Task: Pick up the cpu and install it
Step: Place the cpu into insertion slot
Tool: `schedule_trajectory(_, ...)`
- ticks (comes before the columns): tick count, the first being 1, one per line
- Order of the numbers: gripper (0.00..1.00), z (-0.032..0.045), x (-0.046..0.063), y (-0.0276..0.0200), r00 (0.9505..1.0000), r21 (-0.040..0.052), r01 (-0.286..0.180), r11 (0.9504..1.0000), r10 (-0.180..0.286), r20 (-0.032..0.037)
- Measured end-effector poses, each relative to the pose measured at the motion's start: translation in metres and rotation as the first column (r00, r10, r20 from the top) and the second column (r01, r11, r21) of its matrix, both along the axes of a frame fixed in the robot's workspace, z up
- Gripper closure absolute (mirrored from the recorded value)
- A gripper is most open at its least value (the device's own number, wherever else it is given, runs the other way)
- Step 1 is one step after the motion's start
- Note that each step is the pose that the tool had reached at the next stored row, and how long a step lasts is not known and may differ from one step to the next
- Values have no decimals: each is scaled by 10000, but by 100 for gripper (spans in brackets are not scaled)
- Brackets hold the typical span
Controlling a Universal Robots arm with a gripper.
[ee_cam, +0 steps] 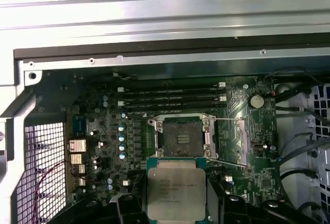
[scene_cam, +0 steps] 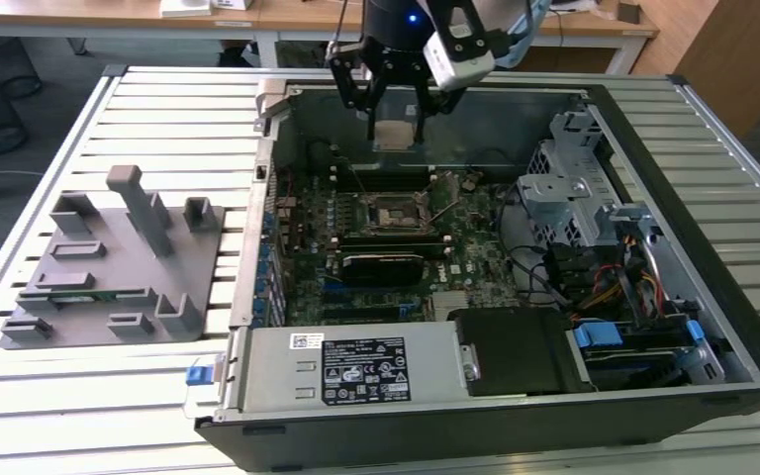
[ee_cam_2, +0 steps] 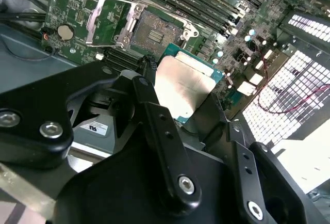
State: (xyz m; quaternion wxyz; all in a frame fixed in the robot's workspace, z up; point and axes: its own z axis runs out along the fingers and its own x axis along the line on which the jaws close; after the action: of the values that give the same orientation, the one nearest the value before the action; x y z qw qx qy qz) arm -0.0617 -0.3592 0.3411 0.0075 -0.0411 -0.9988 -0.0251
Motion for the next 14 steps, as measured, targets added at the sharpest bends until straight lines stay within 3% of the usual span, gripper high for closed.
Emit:
schedule_trajectory(7, 46, -6, 0, 0, 9942, -1, 1073, 9942, -1073, 0)
schedule_trajectory(14, 46, -11, 0, 3, 9851, 0, 1718, 9851, -1718, 1)
